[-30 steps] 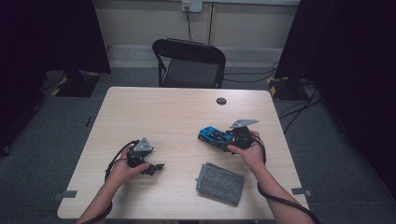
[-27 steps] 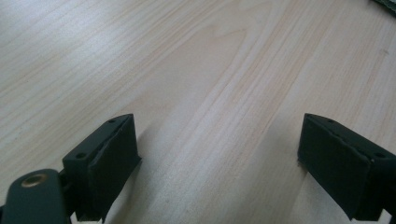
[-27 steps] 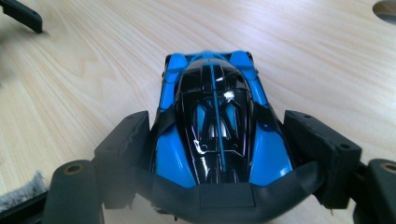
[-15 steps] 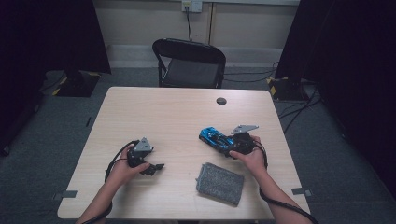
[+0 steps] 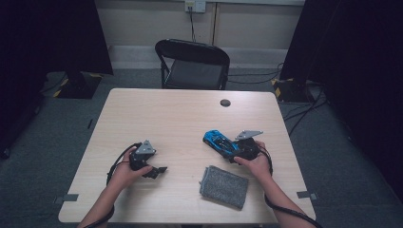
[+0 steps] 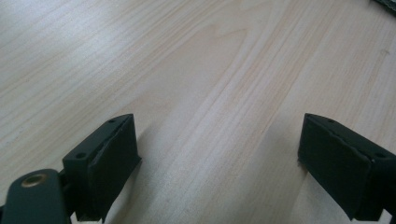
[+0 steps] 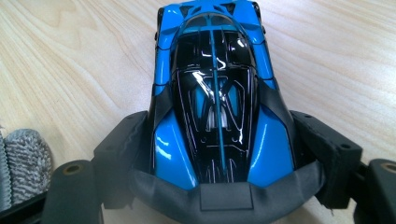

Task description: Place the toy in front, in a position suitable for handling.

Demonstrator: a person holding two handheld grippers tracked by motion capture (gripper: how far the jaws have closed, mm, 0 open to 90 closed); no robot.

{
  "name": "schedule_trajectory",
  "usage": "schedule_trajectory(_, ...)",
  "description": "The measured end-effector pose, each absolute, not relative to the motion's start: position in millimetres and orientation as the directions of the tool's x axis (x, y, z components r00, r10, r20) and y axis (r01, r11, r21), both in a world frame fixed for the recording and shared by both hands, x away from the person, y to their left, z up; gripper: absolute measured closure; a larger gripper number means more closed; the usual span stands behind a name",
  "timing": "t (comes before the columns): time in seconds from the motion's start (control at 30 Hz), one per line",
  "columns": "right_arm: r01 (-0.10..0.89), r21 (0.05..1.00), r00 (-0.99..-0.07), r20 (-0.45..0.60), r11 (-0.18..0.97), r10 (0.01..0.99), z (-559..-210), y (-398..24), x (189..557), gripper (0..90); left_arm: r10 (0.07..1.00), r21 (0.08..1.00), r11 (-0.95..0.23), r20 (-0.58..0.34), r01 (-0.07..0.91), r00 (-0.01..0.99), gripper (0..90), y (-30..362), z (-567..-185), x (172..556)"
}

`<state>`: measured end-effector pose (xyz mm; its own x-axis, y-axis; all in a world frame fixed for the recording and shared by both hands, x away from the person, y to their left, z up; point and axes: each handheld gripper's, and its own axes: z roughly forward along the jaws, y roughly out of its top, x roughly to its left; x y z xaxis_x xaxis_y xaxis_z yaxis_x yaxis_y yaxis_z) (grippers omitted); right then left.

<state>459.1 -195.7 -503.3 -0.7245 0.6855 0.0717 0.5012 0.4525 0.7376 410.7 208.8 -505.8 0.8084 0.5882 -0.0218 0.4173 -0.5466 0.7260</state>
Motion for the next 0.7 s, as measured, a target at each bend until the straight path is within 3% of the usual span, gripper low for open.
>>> schedule_trajectory(0.5,0.491,0.742,-0.729,0.064,0.457,0.681,-504.0,-198.6,456.5,23.9,0.588,0.726,-0.547,-0.022,0.417,0.808,11.5,208.8,-505.8,410.7)
schedule_trajectory(0.7,0.478,0.723,-0.747,0.035,0.499,0.664,-504.6,-201.4,456.0,17.7,0.588,0.726,-0.547,-0.022,0.417,0.808,11.5,208.8,-505.8,410.7)
